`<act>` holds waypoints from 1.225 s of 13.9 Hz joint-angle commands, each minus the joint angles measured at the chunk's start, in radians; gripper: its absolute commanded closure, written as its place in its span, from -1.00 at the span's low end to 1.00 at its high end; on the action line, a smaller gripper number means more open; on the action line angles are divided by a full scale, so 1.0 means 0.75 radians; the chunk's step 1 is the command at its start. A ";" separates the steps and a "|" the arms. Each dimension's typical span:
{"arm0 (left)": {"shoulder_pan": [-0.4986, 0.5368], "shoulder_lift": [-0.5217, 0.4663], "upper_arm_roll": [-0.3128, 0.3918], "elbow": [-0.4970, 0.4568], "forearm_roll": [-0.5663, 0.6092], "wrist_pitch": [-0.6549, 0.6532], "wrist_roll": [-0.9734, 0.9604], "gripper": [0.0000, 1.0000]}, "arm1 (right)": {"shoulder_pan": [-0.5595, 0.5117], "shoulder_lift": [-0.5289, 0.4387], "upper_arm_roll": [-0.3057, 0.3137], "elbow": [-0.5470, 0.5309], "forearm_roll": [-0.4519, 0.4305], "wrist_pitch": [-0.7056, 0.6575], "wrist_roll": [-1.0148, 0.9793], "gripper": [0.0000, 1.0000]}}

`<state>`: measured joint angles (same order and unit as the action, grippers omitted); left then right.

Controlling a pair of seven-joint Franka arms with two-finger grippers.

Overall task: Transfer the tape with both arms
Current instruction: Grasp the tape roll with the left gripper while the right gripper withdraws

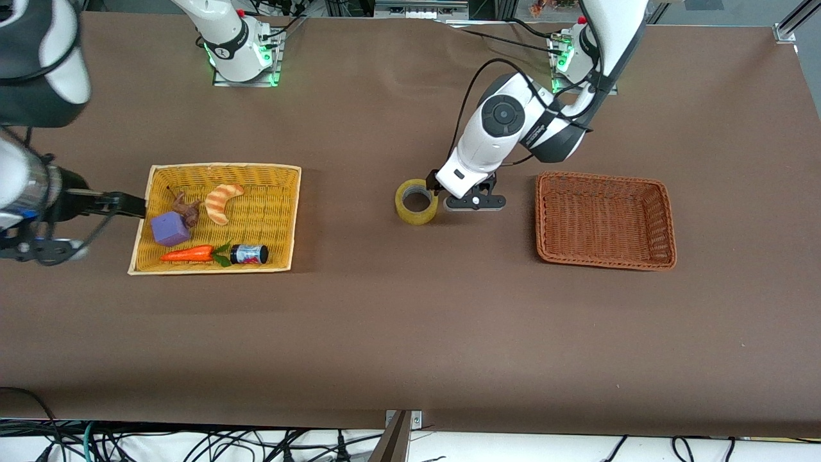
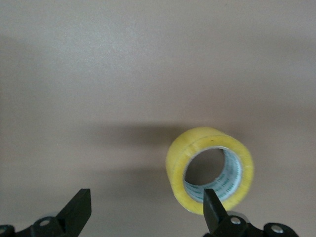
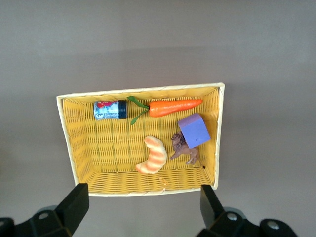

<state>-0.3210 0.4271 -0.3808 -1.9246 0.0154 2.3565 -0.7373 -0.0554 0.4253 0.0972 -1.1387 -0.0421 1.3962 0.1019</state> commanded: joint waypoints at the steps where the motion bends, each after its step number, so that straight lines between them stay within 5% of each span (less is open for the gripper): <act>1: -0.028 0.068 -0.012 0.005 0.053 0.114 -0.013 -1.00 | -0.120 -0.064 0.005 0.005 0.091 -0.023 -0.070 -1.00; 3: -0.053 0.109 -0.012 0.011 0.039 0.151 -0.019 -1.00 | -0.129 -0.192 -0.080 -0.076 0.099 -0.009 -0.064 -1.00; 7: -0.089 0.193 -0.010 0.030 0.043 0.198 -0.046 -1.00 | -0.123 -0.385 -0.079 -0.322 0.119 0.122 -0.064 -1.00; 10: -0.120 0.234 -0.010 0.032 0.039 0.255 -0.048 -0.81 | -0.053 -0.477 -0.078 -0.439 0.091 0.157 -0.060 -1.00; 14: -0.130 0.267 0.002 0.032 0.047 0.298 -0.048 -0.19 | -0.043 -0.408 -0.083 -0.402 0.075 0.155 -0.062 -1.00; 16: -0.134 0.279 0.005 0.032 0.047 0.310 -0.048 0.49 | -0.037 -0.393 -0.079 -0.384 0.068 0.157 -0.058 -1.00; 17: -0.134 0.279 0.007 0.030 0.049 0.310 -0.046 0.99 | -0.037 -0.393 -0.078 -0.384 0.068 0.157 -0.056 -1.00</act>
<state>-0.4087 0.6198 -0.3837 -1.9214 0.0304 2.5763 -0.7591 -0.0867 0.1305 0.0391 -1.4342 0.0219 1.5101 0.0594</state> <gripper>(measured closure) 0.590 0.000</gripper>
